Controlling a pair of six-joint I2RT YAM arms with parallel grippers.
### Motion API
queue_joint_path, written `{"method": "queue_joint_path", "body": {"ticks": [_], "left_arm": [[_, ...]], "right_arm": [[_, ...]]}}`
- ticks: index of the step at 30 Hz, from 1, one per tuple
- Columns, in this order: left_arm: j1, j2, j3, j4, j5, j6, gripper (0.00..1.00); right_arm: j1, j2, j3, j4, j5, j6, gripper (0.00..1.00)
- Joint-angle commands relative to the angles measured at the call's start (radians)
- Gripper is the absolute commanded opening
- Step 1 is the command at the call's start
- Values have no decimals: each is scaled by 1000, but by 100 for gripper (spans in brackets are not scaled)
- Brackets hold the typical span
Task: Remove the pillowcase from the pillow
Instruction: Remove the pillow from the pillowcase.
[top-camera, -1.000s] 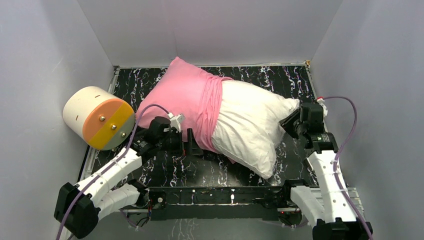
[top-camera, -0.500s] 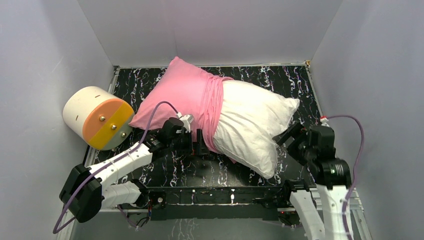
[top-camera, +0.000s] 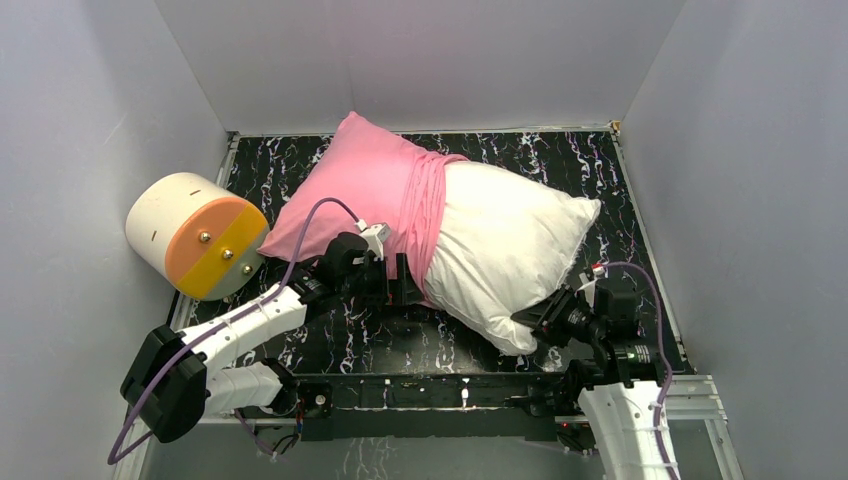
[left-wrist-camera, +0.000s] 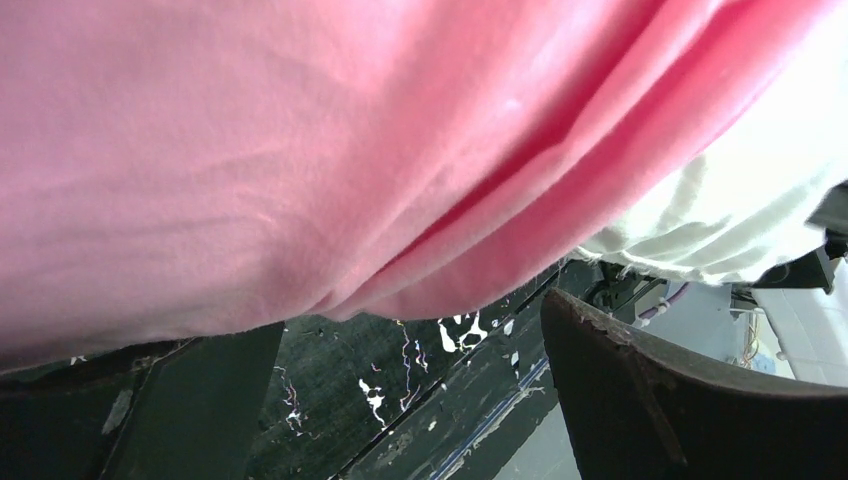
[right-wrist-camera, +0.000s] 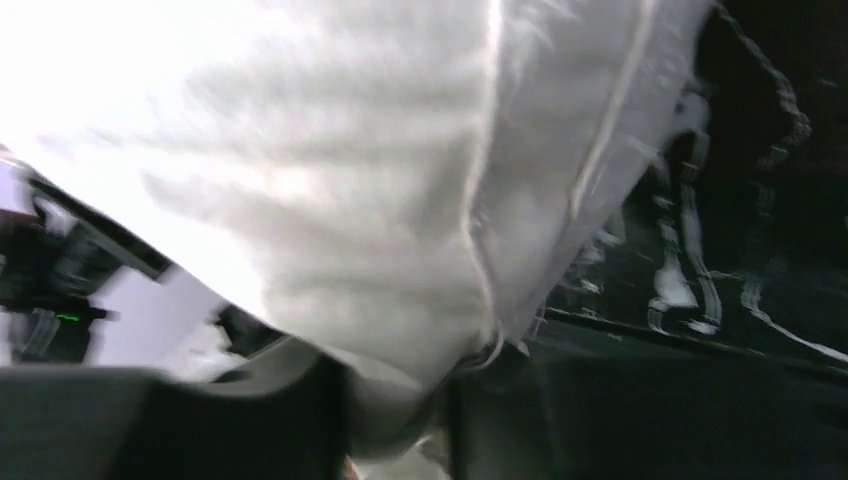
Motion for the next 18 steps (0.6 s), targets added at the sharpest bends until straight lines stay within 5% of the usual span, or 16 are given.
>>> {"method": "queue_joint_path", "body": {"ticks": [1,6,13,18], "left_arm": [[-6,-3,7,9,17,12,97],[-6,-43,-16,-4,-34,-21,97],[-6,-56,6,62,-37,-66,98],[-6,-12,28,308,-41,-163,98]], "right_arm": [[-2,48,4,384,-28,173,20],[-2,187,245,402,74,112,1],[-2,345,496,366,34,34,0],[-2,366,546,392,-3,65,0]]}}
